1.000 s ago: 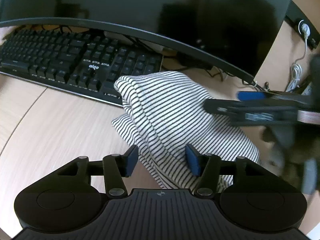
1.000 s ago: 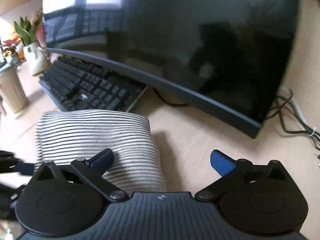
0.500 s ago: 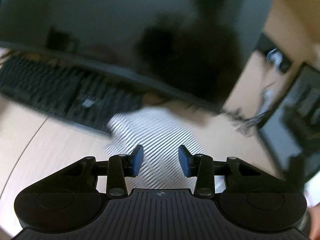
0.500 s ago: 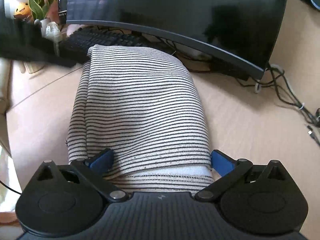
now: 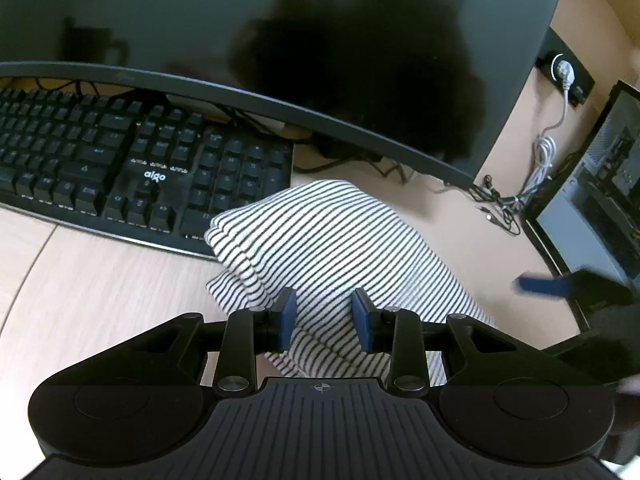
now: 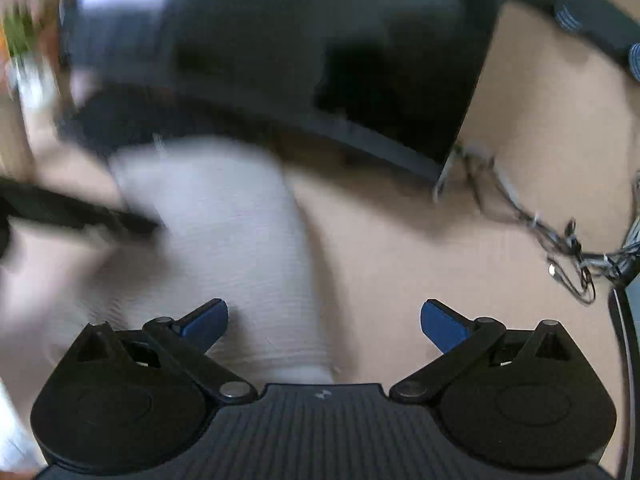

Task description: Fold clothes

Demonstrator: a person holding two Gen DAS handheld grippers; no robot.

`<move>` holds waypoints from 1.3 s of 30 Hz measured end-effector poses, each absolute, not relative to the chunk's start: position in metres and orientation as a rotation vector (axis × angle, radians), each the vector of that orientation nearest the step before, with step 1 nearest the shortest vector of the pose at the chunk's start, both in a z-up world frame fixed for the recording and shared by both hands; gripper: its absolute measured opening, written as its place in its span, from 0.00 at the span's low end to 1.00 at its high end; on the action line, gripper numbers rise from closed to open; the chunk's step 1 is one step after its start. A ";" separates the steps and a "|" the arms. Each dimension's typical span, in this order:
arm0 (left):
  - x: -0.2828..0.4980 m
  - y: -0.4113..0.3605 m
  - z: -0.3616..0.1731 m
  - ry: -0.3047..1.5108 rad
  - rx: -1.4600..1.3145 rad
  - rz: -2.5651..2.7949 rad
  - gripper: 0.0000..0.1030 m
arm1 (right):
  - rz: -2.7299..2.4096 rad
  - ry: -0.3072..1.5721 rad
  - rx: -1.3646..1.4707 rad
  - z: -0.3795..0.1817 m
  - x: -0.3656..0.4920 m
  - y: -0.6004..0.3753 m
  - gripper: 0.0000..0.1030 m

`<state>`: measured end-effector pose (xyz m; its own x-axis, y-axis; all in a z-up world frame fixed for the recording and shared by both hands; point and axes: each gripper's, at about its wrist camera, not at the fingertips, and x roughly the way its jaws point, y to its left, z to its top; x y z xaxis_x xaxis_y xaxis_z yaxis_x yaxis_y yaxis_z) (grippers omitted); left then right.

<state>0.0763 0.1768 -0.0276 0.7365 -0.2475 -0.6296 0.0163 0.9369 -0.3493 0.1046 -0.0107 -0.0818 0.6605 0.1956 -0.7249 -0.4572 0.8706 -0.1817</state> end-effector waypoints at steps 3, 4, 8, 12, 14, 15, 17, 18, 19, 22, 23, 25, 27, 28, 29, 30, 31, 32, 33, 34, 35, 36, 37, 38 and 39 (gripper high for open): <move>0.073 0.175 -0.028 0.713 -0.350 -0.114 0.34 | 0.376 0.747 -0.334 -0.089 0.109 -0.009 1.00; 0.072 0.175 -0.028 0.707 -0.356 -0.103 0.34 | 0.381 0.742 -0.342 -0.088 0.108 -0.008 1.00; 0.066 0.172 -0.027 0.680 -0.380 -0.051 0.34 | 0.425 0.733 -0.333 -0.076 0.103 -0.016 1.00; 0.029 0.152 -0.008 0.669 -0.399 0.066 0.45 | 0.516 0.733 -0.170 -0.048 0.091 -0.052 1.00; 0.002 0.135 0.005 0.659 -0.374 0.125 0.54 | 0.564 0.720 -0.116 -0.035 0.079 -0.067 1.00; -0.011 0.125 0.011 0.656 -0.369 0.159 0.62 | 0.586 0.705 -0.093 -0.029 0.071 -0.076 1.00; -0.038 0.103 0.021 0.649 -0.363 0.229 0.91 | 0.629 0.671 -0.050 -0.017 0.053 -0.095 1.00; -0.050 0.091 0.024 0.645 -0.365 0.264 0.95 | 0.641 0.655 -0.035 -0.014 0.044 -0.104 1.00; -0.061 0.078 0.027 0.641 -0.361 0.298 0.96 | 0.651 0.638 -0.022 -0.012 0.035 -0.113 1.00; -0.082 0.040 0.033 0.613 -0.335 0.424 1.00 | 0.612 0.554 -0.033 -0.012 0.014 -0.133 1.00; -0.087 0.029 0.034 0.601 -0.329 0.462 1.00 | 0.581 0.535 -0.047 -0.013 0.009 -0.137 1.00; -0.098 0.012 0.036 0.582 -0.322 0.520 1.00 | 0.555 0.526 -0.089 -0.014 0.001 -0.142 1.00; -0.108 -0.005 0.037 0.563 -0.314 0.577 1.00 | 0.576 0.525 -0.125 -0.015 -0.005 -0.146 1.00; -0.111 -0.011 0.038 0.565 -0.312 0.594 1.00 | 0.594 0.523 -0.135 -0.015 -0.009 -0.149 1.00; -0.111 -0.014 0.038 0.577 -0.312 0.601 1.00 | 0.609 0.519 -0.136 -0.015 -0.013 -0.152 1.00; -0.112 -0.017 0.039 0.589 -0.312 0.608 1.00 | 0.614 0.515 -0.135 -0.015 -0.017 -0.154 1.00; -0.114 -0.020 0.039 0.596 -0.310 0.614 1.00 | 0.617 0.511 -0.134 -0.014 -0.020 -0.155 1.00; -0.116 -0.023 0.039 0.600 -0.305 0.619 1.00 | 0.613 0.506 -0.135 -0.013 -0.024 -0.157 1.00; -0.119 -0.027 0.038 0.601 -0.301 0.624 1.00 | 0.609 0.503 -0.134 -0.014 -0.026 -0.157 1.00; -0.121 -0.030 0.038 0.602 -0.297 0.625 1.00 | 0.612 0.504 -0.131 -0.014 -0.026 -0.159 1.00; -0.121 -0.033 0.037 0.605 -0.295 0.624 1.00 | 0.621 0.507 -0.126 -0.014 -0.026 -0.161 1.00; -0.121 -0.035 0.036 0.607 -0.294 0.623 1.00 | 0.625 0.512 -0.122 -0.013 -0.026 -0.163 1.00; -0.122 -0.038 0.035 0.608 -0.293 0.623 1.00 | 0.624 0.514 -0.120 -0.012 -0.028 -0.165 1.00; -0.123 -0.040 0.035 0.608 -0.292 0.624 1.00 | 0.622 0.515 -0.120 -0.012 -0.030 -0.167 1.00; -0.123 -0.043 0.036 0.608 -0.289 0.624 1.00 | 0.621 0.520 -0.121 -0.012 -0.031 -0.169 1.00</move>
<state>-0.1234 -0.0433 0.0358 0.6464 0.4584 -0.6100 -0.6222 0.7794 -0.0736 -0.0306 -0.1688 -0.0124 0.6898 0.5246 -0.4991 -0.5838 0.8106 0.0452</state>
